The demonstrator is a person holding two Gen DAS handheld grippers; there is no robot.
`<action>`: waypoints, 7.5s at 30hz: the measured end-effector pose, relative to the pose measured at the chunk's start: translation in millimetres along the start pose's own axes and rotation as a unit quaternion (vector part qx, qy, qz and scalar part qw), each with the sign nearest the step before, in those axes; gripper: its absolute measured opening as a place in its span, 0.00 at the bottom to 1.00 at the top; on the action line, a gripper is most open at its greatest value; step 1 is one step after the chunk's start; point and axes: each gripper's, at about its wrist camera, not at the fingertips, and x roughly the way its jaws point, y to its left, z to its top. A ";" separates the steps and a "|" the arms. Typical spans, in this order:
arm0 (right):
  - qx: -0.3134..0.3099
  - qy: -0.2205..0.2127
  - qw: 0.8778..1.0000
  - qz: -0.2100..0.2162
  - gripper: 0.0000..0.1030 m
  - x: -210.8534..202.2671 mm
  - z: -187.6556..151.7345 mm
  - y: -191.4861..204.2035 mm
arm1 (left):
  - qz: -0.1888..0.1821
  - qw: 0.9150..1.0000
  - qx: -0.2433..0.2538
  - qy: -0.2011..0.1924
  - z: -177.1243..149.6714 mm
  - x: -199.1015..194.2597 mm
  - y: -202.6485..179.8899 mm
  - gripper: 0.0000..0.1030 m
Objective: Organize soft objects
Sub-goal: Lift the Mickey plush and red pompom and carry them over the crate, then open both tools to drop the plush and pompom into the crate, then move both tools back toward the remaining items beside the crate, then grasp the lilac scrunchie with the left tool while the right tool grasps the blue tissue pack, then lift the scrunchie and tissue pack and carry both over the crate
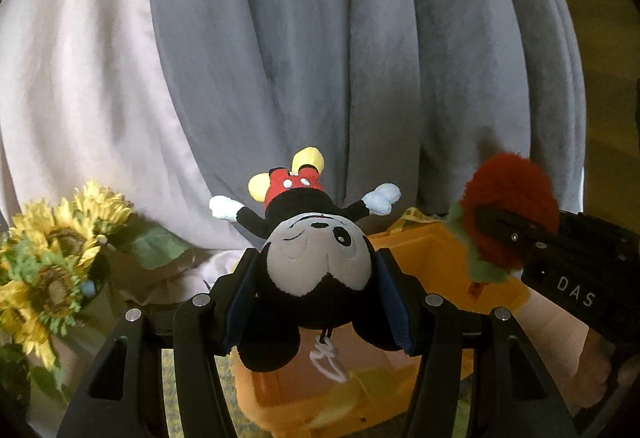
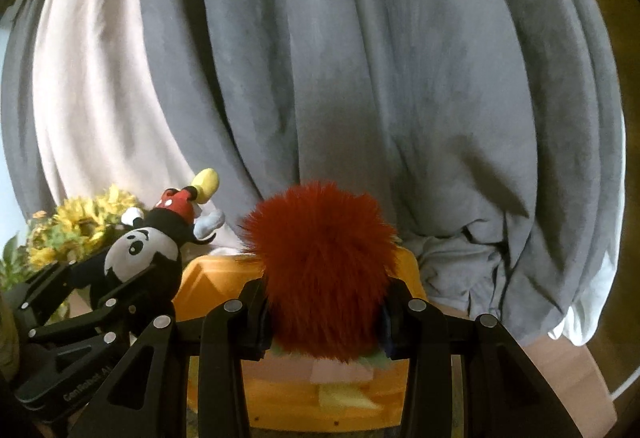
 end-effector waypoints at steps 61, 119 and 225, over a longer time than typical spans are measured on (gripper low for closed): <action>0.021 -0.002 0.995 -0.096 0.87 -80.2 -35.9 -2.4 | 0.029 0.999 -0.022 0.035 -47.3 -87.8 -4.3 0.87; 0.132 0.245 0.939 -0.203 0.90 -45.4 -216.7 2.1 | -0.043 0.971 0.034 0.233 -191.8 -3.4 -18.6 0.57; -0.019 0.075 0.997 -0.011 0.76 63.6 -24.1 -3.9 | 0.047 0.997 -0.008 0.062 -25.5 44.3 5.4 0.22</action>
